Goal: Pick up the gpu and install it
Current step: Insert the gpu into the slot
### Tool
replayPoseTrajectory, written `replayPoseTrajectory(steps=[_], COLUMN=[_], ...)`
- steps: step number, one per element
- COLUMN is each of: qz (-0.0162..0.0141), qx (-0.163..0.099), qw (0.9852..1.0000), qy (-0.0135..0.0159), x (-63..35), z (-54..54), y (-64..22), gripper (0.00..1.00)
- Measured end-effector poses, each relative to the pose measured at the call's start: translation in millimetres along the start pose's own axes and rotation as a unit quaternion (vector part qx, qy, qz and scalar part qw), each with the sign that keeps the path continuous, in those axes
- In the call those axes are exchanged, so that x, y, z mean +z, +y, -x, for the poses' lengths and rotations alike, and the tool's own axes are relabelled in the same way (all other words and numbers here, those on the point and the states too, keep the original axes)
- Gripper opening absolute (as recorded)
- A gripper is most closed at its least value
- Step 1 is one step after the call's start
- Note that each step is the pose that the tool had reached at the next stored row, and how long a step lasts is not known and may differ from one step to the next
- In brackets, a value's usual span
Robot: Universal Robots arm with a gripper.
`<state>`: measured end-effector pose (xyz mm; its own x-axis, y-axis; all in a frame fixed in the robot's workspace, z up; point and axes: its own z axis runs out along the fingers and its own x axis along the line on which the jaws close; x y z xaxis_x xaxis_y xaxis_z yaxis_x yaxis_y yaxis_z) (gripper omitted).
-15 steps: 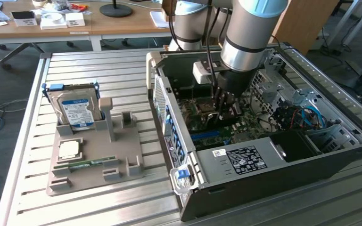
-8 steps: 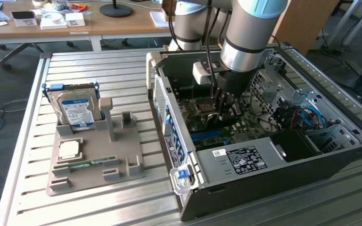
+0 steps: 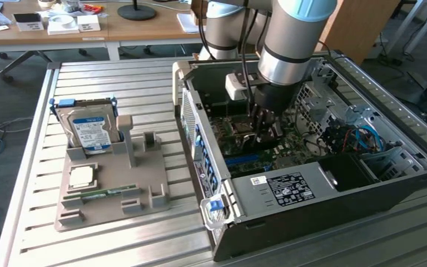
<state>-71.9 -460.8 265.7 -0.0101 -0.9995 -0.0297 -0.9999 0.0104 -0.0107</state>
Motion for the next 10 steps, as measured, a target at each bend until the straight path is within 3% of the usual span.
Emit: replayPoseTrajectory(steps=[10], qz=[0.0], qx=[0.0], qw=[1.0], qy=[0.0], x=[0.7], z=[-0.9], y=[1.3], gripper=[0.27])
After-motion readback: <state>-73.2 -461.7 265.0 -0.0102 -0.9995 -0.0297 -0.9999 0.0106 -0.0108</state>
